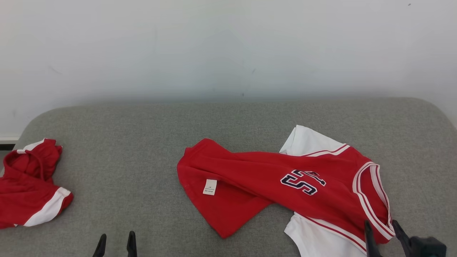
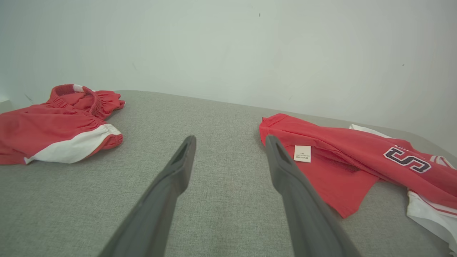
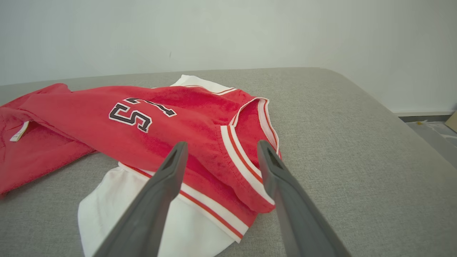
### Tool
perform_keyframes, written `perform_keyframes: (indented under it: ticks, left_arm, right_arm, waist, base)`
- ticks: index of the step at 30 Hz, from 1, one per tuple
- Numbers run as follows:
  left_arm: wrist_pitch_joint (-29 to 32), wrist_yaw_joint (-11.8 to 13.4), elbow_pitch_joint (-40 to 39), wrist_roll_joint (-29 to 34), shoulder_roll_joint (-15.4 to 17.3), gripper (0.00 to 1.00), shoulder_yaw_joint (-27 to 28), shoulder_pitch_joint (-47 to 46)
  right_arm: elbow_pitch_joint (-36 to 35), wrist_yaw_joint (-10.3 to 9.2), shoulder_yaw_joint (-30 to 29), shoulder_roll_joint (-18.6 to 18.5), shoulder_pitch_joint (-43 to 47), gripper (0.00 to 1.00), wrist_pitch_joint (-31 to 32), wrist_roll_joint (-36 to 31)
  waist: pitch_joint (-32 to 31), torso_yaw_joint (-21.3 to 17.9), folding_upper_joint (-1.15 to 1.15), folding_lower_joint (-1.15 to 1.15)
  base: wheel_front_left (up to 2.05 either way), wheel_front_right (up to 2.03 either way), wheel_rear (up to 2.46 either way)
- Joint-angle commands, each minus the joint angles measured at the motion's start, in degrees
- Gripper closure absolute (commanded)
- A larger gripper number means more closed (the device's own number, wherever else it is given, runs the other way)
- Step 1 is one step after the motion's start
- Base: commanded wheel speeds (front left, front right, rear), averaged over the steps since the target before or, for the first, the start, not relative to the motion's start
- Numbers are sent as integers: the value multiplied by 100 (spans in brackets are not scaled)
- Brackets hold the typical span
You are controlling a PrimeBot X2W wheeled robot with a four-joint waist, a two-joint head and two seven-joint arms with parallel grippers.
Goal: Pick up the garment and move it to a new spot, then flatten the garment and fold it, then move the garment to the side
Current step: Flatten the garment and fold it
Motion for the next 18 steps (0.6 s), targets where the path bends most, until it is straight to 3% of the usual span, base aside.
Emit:
perform_keyframes:
  ticks: [1, 9, 18]
  left_arm:
    - [-18, -6, -8, 6, -21, 0, 4, 73]
    - [-19, -42, 79, 2, -37, 0, -64, -52]
    - [-19, -40, 28, 59, -39, 0, -169, -176]
  right_arm:
    - [50, 4, -31, 4, -144, 0, 243, -10]
    - [224, 4, -263, -57, -1055, 0, 2090, -306]
    - [930, 4, -274, -336, -1871, 0, 3173, -144]
  waist:
    - [21, -23, 0, 1]
    - [121, -30, 0, 1]
    - [381, 181, 0, 1]
  base:
    - [0, 0, 0]
    - [0, 0, 0]
    - [0, 0, 0]
